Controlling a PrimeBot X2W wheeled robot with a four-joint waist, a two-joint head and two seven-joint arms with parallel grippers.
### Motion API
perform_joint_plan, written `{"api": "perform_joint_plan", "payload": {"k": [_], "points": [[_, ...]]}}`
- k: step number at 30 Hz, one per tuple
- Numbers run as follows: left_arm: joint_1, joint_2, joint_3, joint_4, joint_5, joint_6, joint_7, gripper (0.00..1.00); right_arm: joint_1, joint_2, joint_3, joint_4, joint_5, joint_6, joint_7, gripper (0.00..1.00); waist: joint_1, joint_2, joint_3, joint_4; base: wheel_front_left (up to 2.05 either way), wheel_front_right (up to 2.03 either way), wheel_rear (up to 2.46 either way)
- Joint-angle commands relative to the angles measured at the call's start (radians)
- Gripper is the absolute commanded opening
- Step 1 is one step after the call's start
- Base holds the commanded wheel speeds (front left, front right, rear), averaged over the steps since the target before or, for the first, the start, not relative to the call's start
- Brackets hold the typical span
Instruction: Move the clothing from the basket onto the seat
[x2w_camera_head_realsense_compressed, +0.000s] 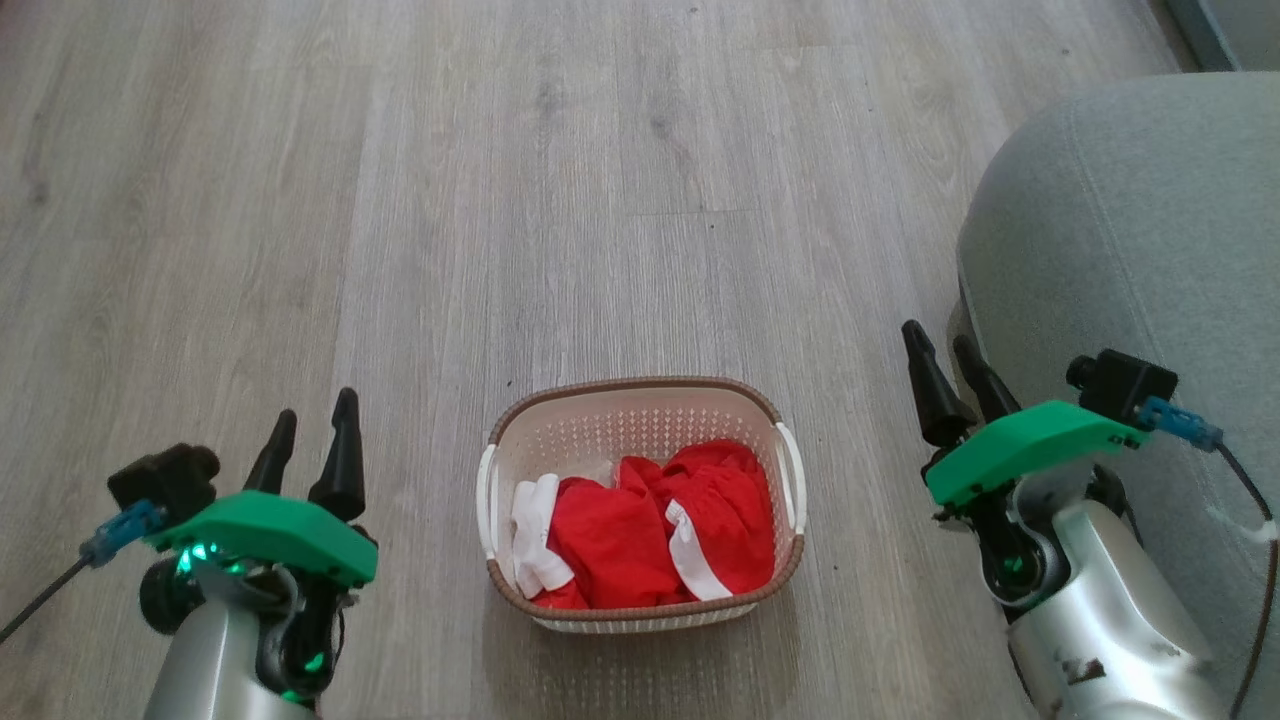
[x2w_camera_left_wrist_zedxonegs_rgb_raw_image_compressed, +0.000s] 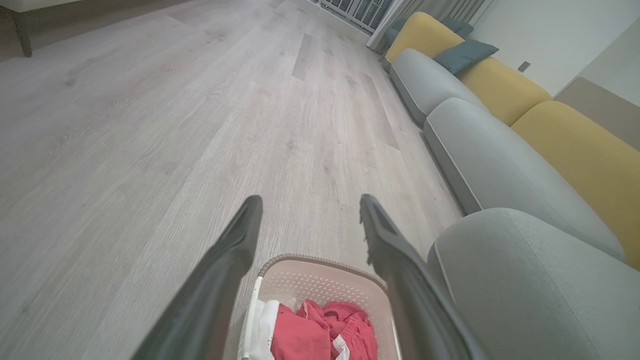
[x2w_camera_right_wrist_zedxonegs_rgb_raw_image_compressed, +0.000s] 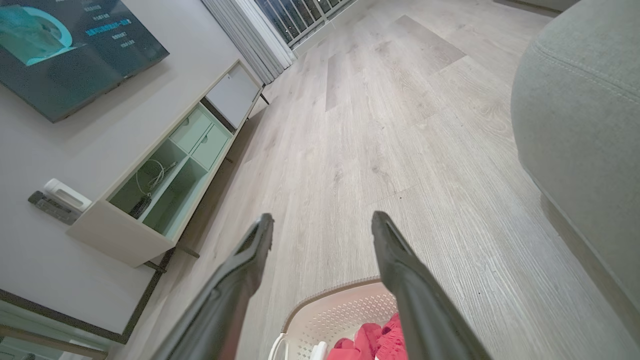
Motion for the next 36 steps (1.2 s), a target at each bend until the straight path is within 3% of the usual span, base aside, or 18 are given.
{"api": "perform_joint_plan", "payload": {"k": [1,17,36], "points": [[-0.060,0.025,0.016,-0.028,0.029,0.006,-0.015,1.00,-0.064,-0.012,0.019,-0.026,-0.025,0.000,-0.015,1.00,0.0000,0.0000,0.000,0.000,0.00,0.00,0.00],[-0.109,0.042,0.004,-0.004,0.207,0.053,-0.061,1.00,-0.136,-0.014,0.048,0.025,-0.216,0.000,-0.062,1.00,0.0000,0.0000,0.003,-0.003,0.00,0.00,0.00],[-0.153,0.031,0.042,0.006,0.430,0.056,-0.120,1.00,-0.208,-0.023,0.031,0.086,-0.475,0.000,-0.121,1.00,0.0000,0.0000,0.014,0.002,0.00,0.00,0.00]]}}
